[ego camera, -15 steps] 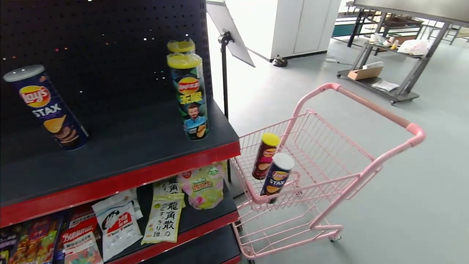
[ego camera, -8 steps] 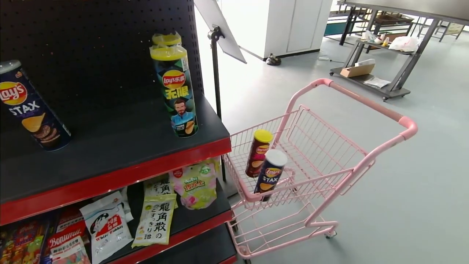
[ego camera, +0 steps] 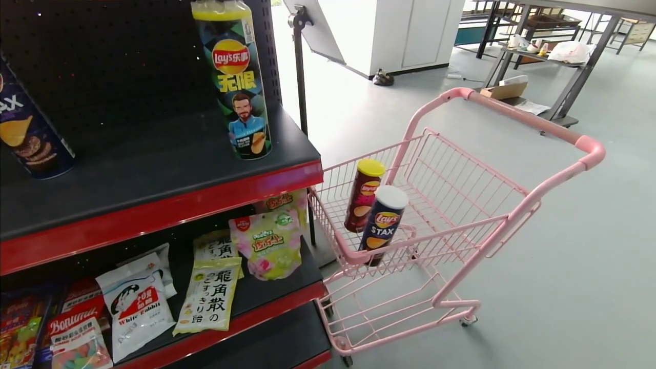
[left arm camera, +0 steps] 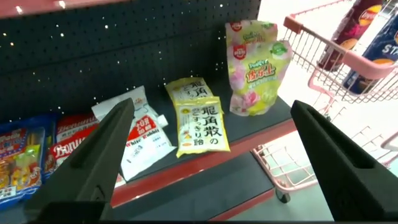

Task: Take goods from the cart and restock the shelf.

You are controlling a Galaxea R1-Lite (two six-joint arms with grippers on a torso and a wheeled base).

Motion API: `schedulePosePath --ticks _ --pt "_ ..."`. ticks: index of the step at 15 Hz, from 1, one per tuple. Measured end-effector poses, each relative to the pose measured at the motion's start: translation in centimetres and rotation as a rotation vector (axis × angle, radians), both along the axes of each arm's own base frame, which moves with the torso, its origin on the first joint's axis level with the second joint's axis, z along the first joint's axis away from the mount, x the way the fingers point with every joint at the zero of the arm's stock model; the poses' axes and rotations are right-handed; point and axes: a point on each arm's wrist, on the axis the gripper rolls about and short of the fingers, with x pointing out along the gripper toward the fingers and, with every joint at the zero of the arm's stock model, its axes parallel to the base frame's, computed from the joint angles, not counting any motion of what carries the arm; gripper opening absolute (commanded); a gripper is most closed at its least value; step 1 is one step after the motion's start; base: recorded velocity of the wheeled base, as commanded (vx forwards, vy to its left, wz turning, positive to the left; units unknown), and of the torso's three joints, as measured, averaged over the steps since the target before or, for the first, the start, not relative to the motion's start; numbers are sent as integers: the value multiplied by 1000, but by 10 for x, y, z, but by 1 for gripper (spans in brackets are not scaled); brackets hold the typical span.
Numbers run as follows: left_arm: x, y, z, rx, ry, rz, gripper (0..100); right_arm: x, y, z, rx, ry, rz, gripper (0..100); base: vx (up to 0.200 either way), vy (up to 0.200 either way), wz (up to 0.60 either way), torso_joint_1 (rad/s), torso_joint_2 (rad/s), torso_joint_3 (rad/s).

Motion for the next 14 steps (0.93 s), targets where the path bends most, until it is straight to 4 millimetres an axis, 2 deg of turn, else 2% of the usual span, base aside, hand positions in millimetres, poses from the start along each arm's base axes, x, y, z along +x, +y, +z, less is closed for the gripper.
schedulePosePath --ticks 6,10,11,12,14 --pt "0 0 0 0 1 0 100 0 0 0 -2 1 0 100 0 0 0 -106 479 366" --pt "0 0 0 0 0 0 100 1 0 6 -40 5 18 100 0 0 0 -20 96 77" --pt "0 0 0 -1 0 0 100 1 0 14 -24 3 27 100 0 0 0 0 0 0" --pt "0 0 0 0 0 -1 100 1 0 31 -3 -17 40 100 0 0 0 0 0 0" --pt "0 0 0 0 -1 -1 100 7 1 80 27 -42 107 100 0 0 0 0 0 0"
